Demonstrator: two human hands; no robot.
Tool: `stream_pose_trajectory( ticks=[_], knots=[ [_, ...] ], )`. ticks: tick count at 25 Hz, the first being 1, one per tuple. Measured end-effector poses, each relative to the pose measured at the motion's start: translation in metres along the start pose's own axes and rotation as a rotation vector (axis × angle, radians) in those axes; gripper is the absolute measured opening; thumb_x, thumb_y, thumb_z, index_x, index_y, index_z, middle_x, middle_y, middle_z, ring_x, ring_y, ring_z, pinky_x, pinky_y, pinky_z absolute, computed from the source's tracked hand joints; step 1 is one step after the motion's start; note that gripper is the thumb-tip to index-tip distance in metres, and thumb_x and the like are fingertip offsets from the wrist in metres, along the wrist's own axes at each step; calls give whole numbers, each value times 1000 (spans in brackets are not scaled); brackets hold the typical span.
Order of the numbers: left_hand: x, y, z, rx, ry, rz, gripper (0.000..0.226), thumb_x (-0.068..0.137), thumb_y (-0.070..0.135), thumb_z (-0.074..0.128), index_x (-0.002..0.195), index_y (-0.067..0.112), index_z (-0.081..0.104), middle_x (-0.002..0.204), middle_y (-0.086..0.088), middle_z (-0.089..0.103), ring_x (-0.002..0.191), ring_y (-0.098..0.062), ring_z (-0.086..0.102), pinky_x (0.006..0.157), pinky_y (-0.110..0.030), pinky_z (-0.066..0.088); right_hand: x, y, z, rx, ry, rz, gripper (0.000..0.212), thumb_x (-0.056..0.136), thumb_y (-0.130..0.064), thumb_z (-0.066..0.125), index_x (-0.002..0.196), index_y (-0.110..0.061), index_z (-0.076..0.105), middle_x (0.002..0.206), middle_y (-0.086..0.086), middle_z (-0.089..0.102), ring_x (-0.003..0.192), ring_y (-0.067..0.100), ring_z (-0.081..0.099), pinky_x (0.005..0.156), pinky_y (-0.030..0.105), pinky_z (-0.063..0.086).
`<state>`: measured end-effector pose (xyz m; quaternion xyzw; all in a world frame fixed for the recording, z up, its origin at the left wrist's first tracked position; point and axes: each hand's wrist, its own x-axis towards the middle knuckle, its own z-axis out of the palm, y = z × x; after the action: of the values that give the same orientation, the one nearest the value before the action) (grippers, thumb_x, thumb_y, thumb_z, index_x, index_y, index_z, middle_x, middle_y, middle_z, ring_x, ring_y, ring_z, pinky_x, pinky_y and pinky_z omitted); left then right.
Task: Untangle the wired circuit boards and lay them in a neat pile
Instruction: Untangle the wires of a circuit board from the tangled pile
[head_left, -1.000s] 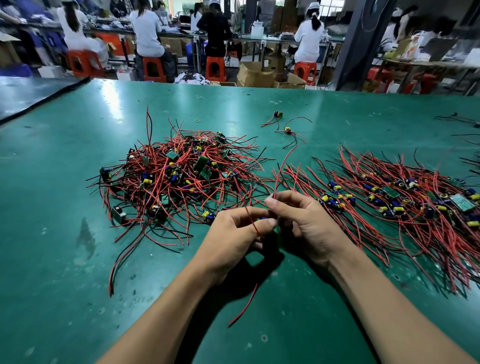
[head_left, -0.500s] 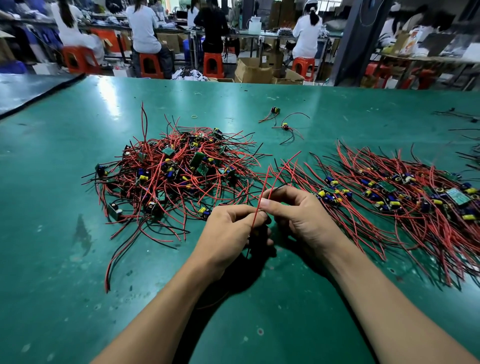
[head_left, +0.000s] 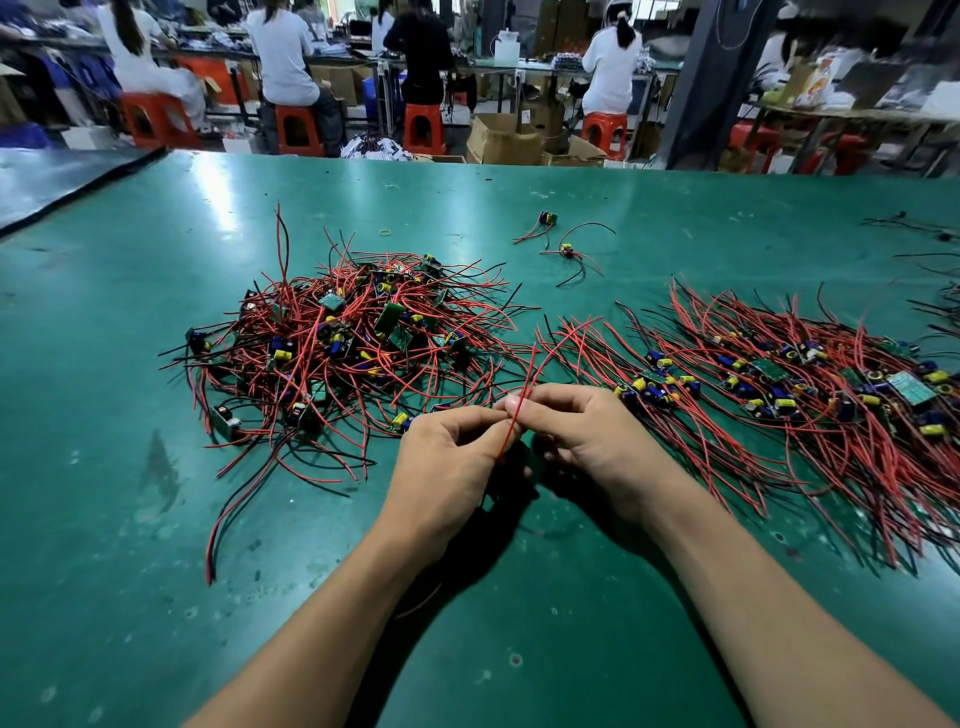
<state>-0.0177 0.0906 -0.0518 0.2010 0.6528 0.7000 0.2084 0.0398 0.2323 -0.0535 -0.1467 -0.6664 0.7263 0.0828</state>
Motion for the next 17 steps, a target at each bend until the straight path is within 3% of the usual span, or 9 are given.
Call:
stream_pose_trajectory(
  ticks=[3, 6, 9, 13, 17],
  knots=[
    [1, 2, 0, -20, -8, -40, 15, 90, 7, 66, 79, 7, 77, 66, -10, 69, 54, -20, 67, 51, -24, 53, -1, -2, 2, 58, -4, -29, 24, 88, -27, 75, 94, -3, 74, 69, 11, 60, 49, 15, 51, 47, 23, 48],
    [2, 6, 0, -43, -35, -72, 17, 90, 2, 64, 77, 1, 74, 68, -17, 67, 51, -21, 65, 49, -27, 54, 0, -1, 6, 55, 45, -38, 18, 92, -22, 70, 97, -5, 74, 61, 3, 62, 39, 10, 50, 39, 16, 38],
    [1, 7, 1, -17, -53, -58, 24, 90, 0, 62, 70, 6, 74, 61, -10, 68, 48, -18, 63, 48, -27, 54, 4, 1, 9, -4, 108, -2, 16, 97, -22, 62, 97, -13, 76, 48, -2, 47, 33, 8, 38, 36, 13, 26],
    [2, 6, 2, -20, -48, -89, 21, 89, -1, 63, 70, 1, 72, 61, -13, 65, 49, -22, 63, 49, -29, 54, 9, -1, 3, 50, 216, 28, 20, 100, -16, 56, 91, -15, 74, 50, 1, 34, 38, 9, 25, 40, 14, 21],
    [2, 5, 1, -40, -57, -117, 17, 88, -2, 63, 73, -2, 71, 62, -14, 65, 49, -23, 63, 46, -26, 50, 10, -2, 3, 79, 281, 4, 19, 99, -10, 56, 90, -16, 71, 46, -3, 36, 36, 7, 28, 39, 14, 20]
  ],
)
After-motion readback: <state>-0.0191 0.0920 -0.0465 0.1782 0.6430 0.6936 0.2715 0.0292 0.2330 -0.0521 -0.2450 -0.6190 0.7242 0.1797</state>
